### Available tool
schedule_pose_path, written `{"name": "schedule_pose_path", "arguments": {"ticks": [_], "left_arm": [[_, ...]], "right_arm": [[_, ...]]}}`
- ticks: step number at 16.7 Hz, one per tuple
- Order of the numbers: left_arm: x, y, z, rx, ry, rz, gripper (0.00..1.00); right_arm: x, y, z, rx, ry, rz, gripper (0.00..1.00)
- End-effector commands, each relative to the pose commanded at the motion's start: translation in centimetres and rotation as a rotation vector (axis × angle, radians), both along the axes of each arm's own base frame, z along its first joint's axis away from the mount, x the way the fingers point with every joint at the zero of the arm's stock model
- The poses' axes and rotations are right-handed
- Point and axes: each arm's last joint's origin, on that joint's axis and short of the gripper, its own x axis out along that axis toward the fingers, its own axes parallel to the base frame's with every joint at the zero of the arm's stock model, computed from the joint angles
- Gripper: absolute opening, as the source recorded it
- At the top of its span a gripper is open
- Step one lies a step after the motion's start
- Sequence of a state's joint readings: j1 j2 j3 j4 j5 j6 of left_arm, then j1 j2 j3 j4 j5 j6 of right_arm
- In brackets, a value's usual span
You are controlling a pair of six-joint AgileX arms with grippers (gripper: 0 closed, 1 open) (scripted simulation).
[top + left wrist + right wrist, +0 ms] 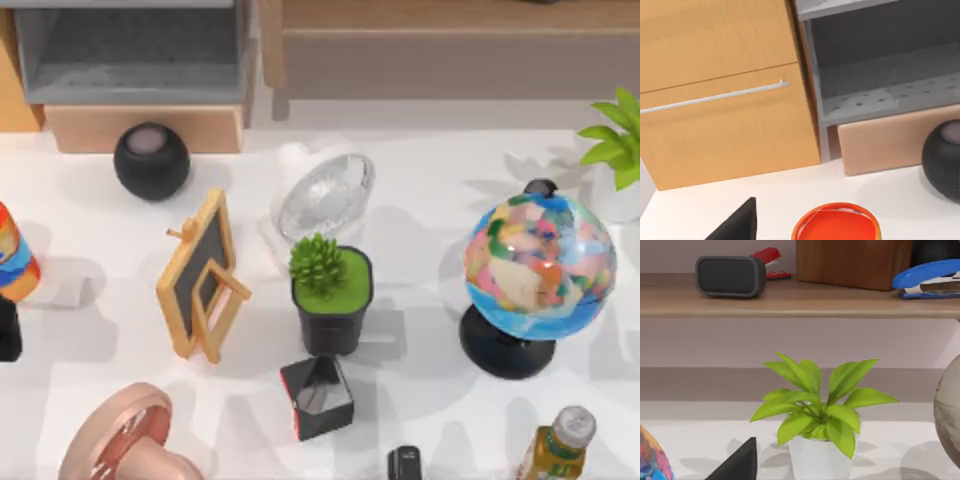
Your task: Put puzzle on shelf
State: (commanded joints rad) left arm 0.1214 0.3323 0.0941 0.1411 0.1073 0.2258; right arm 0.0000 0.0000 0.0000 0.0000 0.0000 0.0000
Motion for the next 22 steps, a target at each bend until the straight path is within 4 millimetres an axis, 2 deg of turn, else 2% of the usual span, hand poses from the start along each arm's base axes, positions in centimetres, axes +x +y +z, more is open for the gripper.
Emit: {"name": "schedule_pose_path", "arguments": {"ticks": [4, 7, 10, 13, 17, 22], "left_arm": [[3.3, 1.8, 1.8, 0.207, 0.052, -0.017, 1.0], [6.8, 4.0, 2.6, 0.377, 0.08, -0.04, 1.0], [10.8, 6.7, 2.4, 0.549, 0.094, -0.065, 1.0], [14.7, 9.7, 1.2, 0.717, 0.09, -0.088, 1.0], [19.2, 13.0, -1.6, 0.923, 0.067, -0.111, 1.0], [24.0, 15.3, -5.0, 1.151, 0.001, -0.116, 1.0]], "right_arm": [[0.0, 0.0, 0.0, 0.0, 0.0, 0.0, 1.0], [0.0, 0.0, 0.0, 0.0, 0.0, 0.0, 1.0], [0.0, 0.0, 0.0, 0.0, 0.0, 0.0, 1.0], [0.0, 0.0, 0.0, 0.0, 0.0, 0.0, 1.0], [0.0, 0.0, 0.0, 0.0, 0.0, 0.0, 1.0], [0.0, 0.0, 0.0, 0.0, 0.0, 0.0, 1.0]]}}
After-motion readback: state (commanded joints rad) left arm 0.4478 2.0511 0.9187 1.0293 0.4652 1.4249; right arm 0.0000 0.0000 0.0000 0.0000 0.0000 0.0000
